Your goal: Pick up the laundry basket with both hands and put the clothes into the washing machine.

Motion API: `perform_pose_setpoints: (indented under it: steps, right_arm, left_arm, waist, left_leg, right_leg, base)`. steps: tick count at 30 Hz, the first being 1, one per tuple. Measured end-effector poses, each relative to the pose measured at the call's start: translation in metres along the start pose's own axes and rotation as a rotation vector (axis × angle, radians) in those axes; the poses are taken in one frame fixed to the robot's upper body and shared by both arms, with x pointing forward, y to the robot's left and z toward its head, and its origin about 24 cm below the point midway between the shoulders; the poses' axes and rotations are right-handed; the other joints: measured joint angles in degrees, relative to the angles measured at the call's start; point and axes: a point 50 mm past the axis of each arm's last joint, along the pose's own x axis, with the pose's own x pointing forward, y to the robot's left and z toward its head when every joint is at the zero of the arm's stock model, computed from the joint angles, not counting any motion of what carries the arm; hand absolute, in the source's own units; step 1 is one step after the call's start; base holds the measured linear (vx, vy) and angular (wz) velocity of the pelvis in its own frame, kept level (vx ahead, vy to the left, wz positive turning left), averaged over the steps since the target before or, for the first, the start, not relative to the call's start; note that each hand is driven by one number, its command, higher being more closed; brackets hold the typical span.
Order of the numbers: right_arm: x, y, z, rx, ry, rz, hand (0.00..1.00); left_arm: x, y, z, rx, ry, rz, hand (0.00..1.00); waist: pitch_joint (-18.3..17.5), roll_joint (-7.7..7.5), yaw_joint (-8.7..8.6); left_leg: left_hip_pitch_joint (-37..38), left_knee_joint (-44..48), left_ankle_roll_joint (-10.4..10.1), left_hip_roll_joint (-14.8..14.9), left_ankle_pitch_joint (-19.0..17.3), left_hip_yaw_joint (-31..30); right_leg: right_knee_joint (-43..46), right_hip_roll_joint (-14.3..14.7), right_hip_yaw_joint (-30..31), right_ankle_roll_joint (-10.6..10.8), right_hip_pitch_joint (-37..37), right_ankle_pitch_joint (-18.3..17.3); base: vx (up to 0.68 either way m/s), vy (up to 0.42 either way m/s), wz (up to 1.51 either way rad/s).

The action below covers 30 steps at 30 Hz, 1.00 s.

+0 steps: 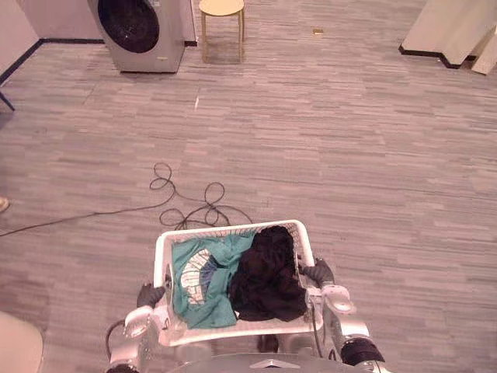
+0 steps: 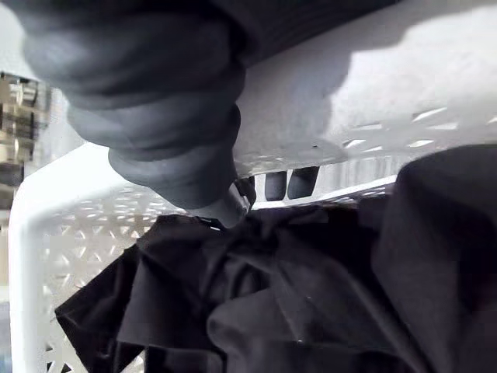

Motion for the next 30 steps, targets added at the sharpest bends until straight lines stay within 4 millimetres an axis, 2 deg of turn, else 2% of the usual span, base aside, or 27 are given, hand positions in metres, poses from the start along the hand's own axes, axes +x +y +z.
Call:
perform_pose_setpoints:
  steps: [2, 3, 5, 6, 7, 8, 9, 10, 11, 12, 13, 14, 15, 16, 17, 18, 19, 20, 21, 23, 24, 25, 26, 27, 28, 29, 30]
  right_arm:
    - [0.005, 0.003, 0.007, 0.019, -0.02, 0.0, 1.0]
    - [0.006, 0.004, 0.011, 0.019, -0.032, 0.001, 1.0]
    - [0.011, 0.002, 0.025, 0.003, -0.078, -0.001, 1.0]
    - [0.012, -0.003, 0.029, -0.013, -0.089, -0.007, 1.0]
    - [0.012, -0.005, 0.029, -0.02, -0.092, -0.011, 1.0]
    - [0.012, -0.011, 0.03, -0.036, -0.091, -0.02, 1.0]
    - [0.012, -0.015, 0.028, -0.043, -0.086, -0.028, 1.0]
    - [0.011, -0.012, 0.026, -0.036, -0.078, -0.024, 1.0]
    - [0.011, -0.005, 0.022, -0.025, -0.067, -0.01, 1.0]
    - [0.008, -0.003, 0.016, -0.027, -0.048, -0.004, 1.0]
    - [0.006, -0.004, 0.008, -0.021, -0.027, -0.009, 1.0]
    - [0.005, -0.001, 0.004, -0.011, -0.012, -0.005, 1.0]
    - [0.004, 0.001, -0.002, -0.008, 0.015, 0.0, 1.0]
    - [0.003, 0.001, -0.004, -0.007, 0.025, -0.001, 1.0]
    - [0.0, 0.0, -0.01, -0.007, 0.04, -0.003, 1.0]
    - [-0.002, -0.001, -0.014, -0.008, 0.049, -0.003, 1.0]
    - [-0.006, -0.003, -0.017, -0.008, 0.051, 0.001, 1.0]
    - [-0.008, -0.004, -0.015, -0.005, 0.033, -0.001, 1.0]
    - [-0.008, -0.002, 0.0, -0.006, -0.041, 0.014, 1.0]
    - [-0.014, -0.009, -0.001, 0.022, -0.054, -0.016, 1.0]
    - [-0.015, -0.01, 0.001, 0.029, -0.063, -0.022, 1.0]
    - [-0.017, -0.01, -0.004, 0.032, -0.05, -0.025, 1.0]
    - [-0.02, -0.009, -0.01, 0.036, -0.028, -0.025, 1.0]
    - [-0.02, -0.008, -0.012, 0.033, -0.022, -0.021, 1.0]
    - [-0.019, -0.005, -0.011, 0.009, -0.018, -0.013, 1.0]
    - [-0.018, -0.009, -0.01, -0.01, -0.014, -0.015, 1.0]
    - [-0.018, -0.015, -0.007, -0.034, -0.023, -0.021, 1.0]
  left_arm:
    - [0.003, 0.001, 0.011, 0.011, -0.035, -0.004, 1.0]
    - [0.003, 0.0, 0.013, 0.008, -0.047, -0.007, 1.0]
    - [0.003, -0.005, 0.019, -0.011, -0.077, -0.019, 1.0]
    - [0.003, -0.01, 0.017, -0.028, -0.076, -0.026, 1.0]
    - [0.003, -0.012, 0.015, -0.036, -0.07, -0.029, 1.0]
    - [0.001, -0.017, 0.011, -0.062, -0.058, -0.032, 1.0]
    - [0.001, -0.019, 0.01, -0.059, -0.059, -0.035, 1.0]
    - [0.002, -0.018, 0.01, -0.057, -0.058, -0.031, 1.0]
    - [0.002, -0.011, 0.008, -0.054, -0.042, -0.012, 1.0]
    - [0.002, -0.007, 0.005, -0.05, -0.025, 0.003, 1.0]
    - [0.002, -0.006, 0.005, -0.036, -0.024, -0.003, 1.0]
    - [0.003, -0.003, 0.005, -0.026, -0.017, 0.002, 1.0]
    - [0.003, 0.002, 0.004, -0.012, 0.001, 0.012, 1.0]
    - [0.003, 0.002, 0.001, -0.01, 0.015, 0.015, 1.0]
    - [0.001, 0.004, -0.004, -0.009, 0.03, 0.019, 1.0]
    - [0.001, 0.003, -0.004, -0.01, 0.03, 0.015, 1.0]
    - [-0.001, 0.004, -0.009, -0.008, 0.043, 0.015, 1.0]
    - [-0.002, 0.004, -0.009, -0.007, 0.044, 0.012, 1.0]
    - [-0.001, 0.001, -0.006, -0.02, 0.023, 0.005, 1.0]
    - [0.003, -0.006, 0.005, -0.017, -0.012, -0.019, 1.0]
    - [0.003, -0.008, 0.006, -0.004, -0.018, -0.031, 1.0]
    - [0.001, -0.006, 0.003, 0.001, -0.008, -0.03, 1.0]
    - [-0.002, -0.002, -0.005, 0.002, 0.015, -0.018, 1.0]
    - [-0.004, 0.0, -0.01, -0.001, 0.024, -0.011, 1.0]
    - [-0.007, 0.001, -0.016, -0.024, 0.04, 0.001, 1.0]
    - [-0.009, 0.0, -0.021, -0.048, 0.053, 0.006, 1.0]
    - [-0.01, -0.007, -0.025, -0.079, 0.065, 0.001, 1.0]
  waist:
    - [1.3, -2.79, 0.07]
    - [1.2, -3.13, 0.38]
    - [1.3, -4.02, 1.1]
    - [1.1, -3.84, 1.26]
    - [0.8, -3.42, 1.3]
    - [-0.5, -1.4, 1.56]
    - [-1.1, -0.76, 1.79]
    - [-2.0, -1.52, 1.93]
    - [-2.9, -4.21, 1.88]
    - [-3.7, -6.83, 1.6]
    - [-3.5, -7.95, 1.36]
    - [-3.2, -8.8, 0.99]
    - [-3.0, -9.51, 0.73]
    - [-2.9, -9.46, 0.5]
    - [-2.5, -8.97, 0.29]
    - [-2.2, -8.36, -0.05]
    - [-2.1, -6.89, -0.56]
    - [-1.9, -6.73, -0.66]
    - [-1.7, -6.87, -0.81]
    - [-1.5, -6.35, -1.88]
    - [-2.0, -6.42, -2.57]
    - [-2.6, -6.4, -2.54]
    - [-3.8, -7.06, -2.35]
    - [-4.3, -7.36, -2.32]
    - [-5.0, -7.74, -2.15]
    - [-5.5, -5.68, -2.28]
    - [-5.5, -2.45, -2.17]
  left_leg:
    - [-4.2, -2.5, -0.3, -3.7, -4.5, 3.9]
    - [-5.5, -5.5, -0.3, -4.4, -5.4, 5.0]
    - [-9.6, -24.4, -0.7, -8.1, -6.6, 7.1]
    - [-10.1, -40.4, -1.5, -10.4, -4.0, 8.3]
    - [-10.1, -49.1, -2.6, -10.9, -1.3, 9.0]
    - [-11.3, -59.2, -5.0, -10.4, 2.1, 10.8]
    - [-12.5, -58.9, -1.7, -10.1, 5.7, 12.1]
    - [-11.6, -58.6, 0.3, -11.2, 8.7, 12.9]
    - [-9.9, -59.9, 4.7, -13.9, 9.4, 14.2]
    - [-8.2, -59.7, 7.0, -16.7, 7.3, 15.0]
    - [-7.0, -56.6, 7.8, -17.7, 3.1, 14.8]
    - [-5.0, -54.7, 7.7, -18.4, 0.3, 14.2]
    - [-1.4, -53.4, 7.7, -19.5, -2.8, 13.4]
    - [0.8, -53.3, 7.7, -19.9, -3.8, 12.5]
    - [5.2, -54.2, 8.2, -20.6, -4.8, 10.2]
    - [8.6, -55.8, 8.2, -20.7, -5.5, 8.6]
    - [12.6, -58.9, 7.8, -20.7, -7.2, 5.4]
    - [14.3, -60.1, 7.7, -20.8, -7.9, 4.4]
    - [16.6, -61.3, 7.5, -21.1, -8.9, 2.7]
    - [19.8, -62.0, 7.0, -20.9, -10.9, -1.9]
    - [22.1, -62.7, 5.9, -20.3, -12.5, -4.2]
    - [24.6, -63.9, 5.0, -20.1, -13.6, -4.4]
    - [27.6, -64.3, 3.5, -19.7, -16.1, -4.8]
    - [28.4, -63.0, 2.9, -19.5, -17.2, -4.7]
    - [25.8, -51.2, 2.6, -18.6, -18.3, -3.5]
    - [20.9, -38.2, 0.4, -15.7, -17.1, -2.1]
    - [13.4, -22.5, -2.6, -11.2, -10.5, -0.7]
  right_leg:
    - [-4.7, -0.1, 3.7, -0.3, 8.7, -0.5]
    - [-6.1, -0.1, 4.8, -0.3, 10.5, -0.8]
    - [-9.7, -1.2, 8.0, 1.0, 15.5, -2.8]
    - [-11.6, -2.3, 9.0, 1.9, 17.9, -4.1]
    - [-12.8, -2.4, 9.7, 2.4, 19.2, -4.6]
    - [-15.4, -1.5, 10.7, 3.9, 21.3, -5.8]
    - [-15.2, -1.9, 11.3, 5.4, 23.5, -8.5]
    - [-13.5, -3.3, 11.7, 6.6, 23.9, -10.1]
    - [-7.7, -6.2, 11.7, 9.3, 22.4, -12.3]
    - [4.6, -9.4, 11.8, 11.3, 17.5, -12.8]
    - [18.4, -10.2, 12.7, 15.9, 12.8, -8.6]
    - [29.1, -10.6, 14.6, 21.0, 9.3, -2.4]
    - [41.1, -10.7, 15.5, 21.3, 5.3, 0.5]
    - [45.4, -10.6, 15.2, 21.2, 3.9, 0.4]
    - [50.5, -9.8, 14.4, 19.9, 1.2, -0.3]
    - [51.8, -8.9, 13.5, 17.3, -1.1, -1.4]
    - [50.9, -8.7, 10.4, 12.4, -5.4, -3.9]
    - [49.3, -8.9, 9.4, 10.5, -7.7, -5.1]
    - [42.9, -8.8, 9.4, 8.8, -11.5, -6.3]
    - [28.1, -8.9, 9.6, 9.0, -13.2, -6.5]
    - [13.8, -9.2, 9.5, 9.6, -11.8, -3.6]
    - [4.1, -9.7, 8.4, 9.4, -10.4, -0.5]
    - [0.6, -10.1, 7.3, 8.9, -10.3, 2.0]
    - [1.9, -9.9, 7.4, 7.6, -10.4, 4.1]
    - [7.8, -9.8, 6.9, 7.0, -10.2, 5.6]
    - [8.9, -8.7, 5.4, 6.3, -8.8, 3.3]
    - [8.8, -6.3, 3.7, 5.5, -6.4, 0.5]
  base:
    - [0.59, -0.15, -0.62]
    - [0.62, -0.107, -0.91]
    - [0.68, -0.001, -0.83]
    - [0.62, 0.073, -0.51]
    - [0.63, 0.128, -0.51]
    - [0.65, 0.222, -0.48]
    - [0.69, 0.267, -0.49]
    - [0.73, 0.294, -0.38]
    - [0.77, 0.282, -0.19]
    - [0.93, 0.334, 0.1]
    - [0.92, 0.329, 0.35]
    - [0.88, 0.28, 0.48]
    - [0.69, 0.183, 0.41]
    - [0.62, 0.12, 0.48]
    - [0.45, 0.065, 0.49]
    - [0.65, 0.054, 0.65]
    - [0.53, 0.023, 0.57]
    - [0.63, -0.002, 0.64]
    - [0.52, -0.052, 0.89]
    - [0.53, -0.109, 1.24]
    - [0.58, -0.188, 1.13]
    - [0.76, -0.263, 1.08]
    - [0.68, -0.25, 0.61]
    - [0.7, -0.267, 0.54]
    - [0.54, -0.22, 0.36]
    - [0.77, -0.299, 0.39]
    - [0.63, -0.227, 0.17]
